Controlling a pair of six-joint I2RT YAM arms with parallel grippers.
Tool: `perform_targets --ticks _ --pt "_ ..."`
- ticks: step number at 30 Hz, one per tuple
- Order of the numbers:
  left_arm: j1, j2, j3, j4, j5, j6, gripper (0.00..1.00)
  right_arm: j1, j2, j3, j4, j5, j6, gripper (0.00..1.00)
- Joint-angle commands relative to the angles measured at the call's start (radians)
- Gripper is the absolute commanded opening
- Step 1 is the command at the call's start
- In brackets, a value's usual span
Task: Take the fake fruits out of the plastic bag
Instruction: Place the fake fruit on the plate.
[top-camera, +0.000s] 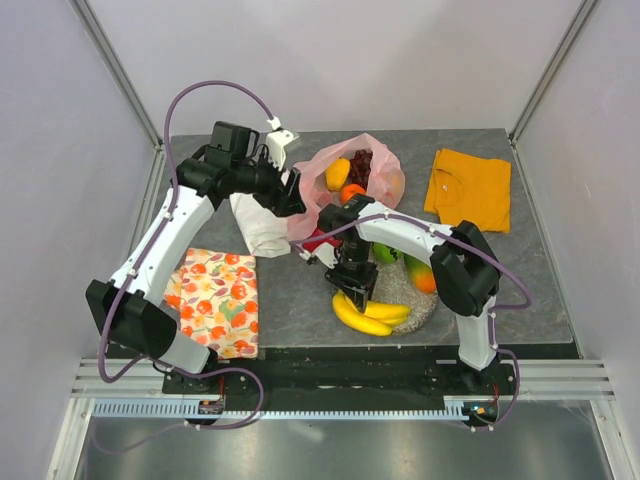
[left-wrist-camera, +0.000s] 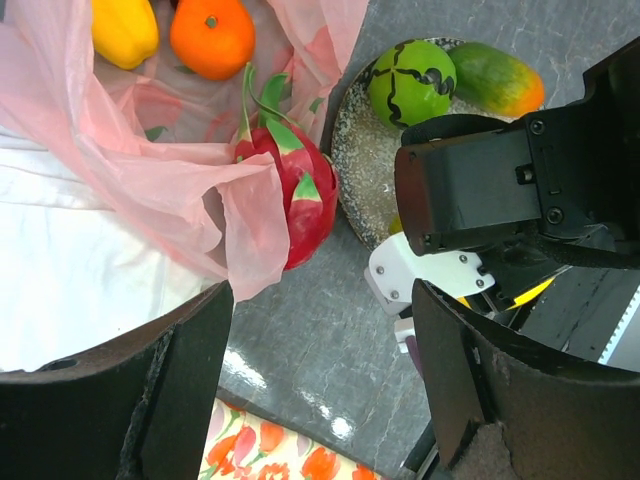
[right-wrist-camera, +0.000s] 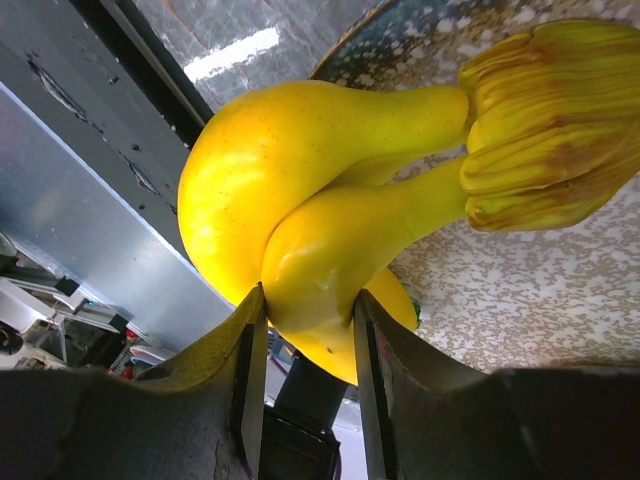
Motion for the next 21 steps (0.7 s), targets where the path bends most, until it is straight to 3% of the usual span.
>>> perform_targets --ticks 1,4,7,9,10,11,17,21 --pt "0.01 -0.035 -0.003 0.012 -0.004 0.041 0.79 0.008 0.036 0.054 0.057 0.019 0.032 0.23" --pt "0.01 -0.03 0.005 0.012 0.005 0.036 0.79 0.011 0.041 0.061 0.067 0.033 0.037 0.28" --pt "0.01 -0.023 0.015 0.012 0.008 0.036 0.79 0.011 0.039 0.069 0.061 0.031 0.034 0.6" --pt "0.01 -0.019 0.029 0.012 0.007 0.036 0.79 0.011 0.035 0.112 0.024 -0.01 -0.036 0.69" --pt "0.012 -0.018 0.038 0.01 0.004 0.036 0.79 0.009 0.033 0.174 -0.035 -0.036 -0.075 0.89" --pt "0.012 -0.015 0.067 0.007 -0.001 0.036 0.79 0.009 0.039 0.223 -0.085 -0.048 -0.16 0.96" --pt "0.019 -0.015 0.16 -0.026 -0.022 0.052 0.8 -0.027 -0.022 0.412 -0.122 0.054 -0.264 0.98" --pt "0.044 -0.067 0.053 -0.029 -0.012 -0.025 0.8 -0.058 0.019 0.445 -0.072 0.051 -0.143 0.98"
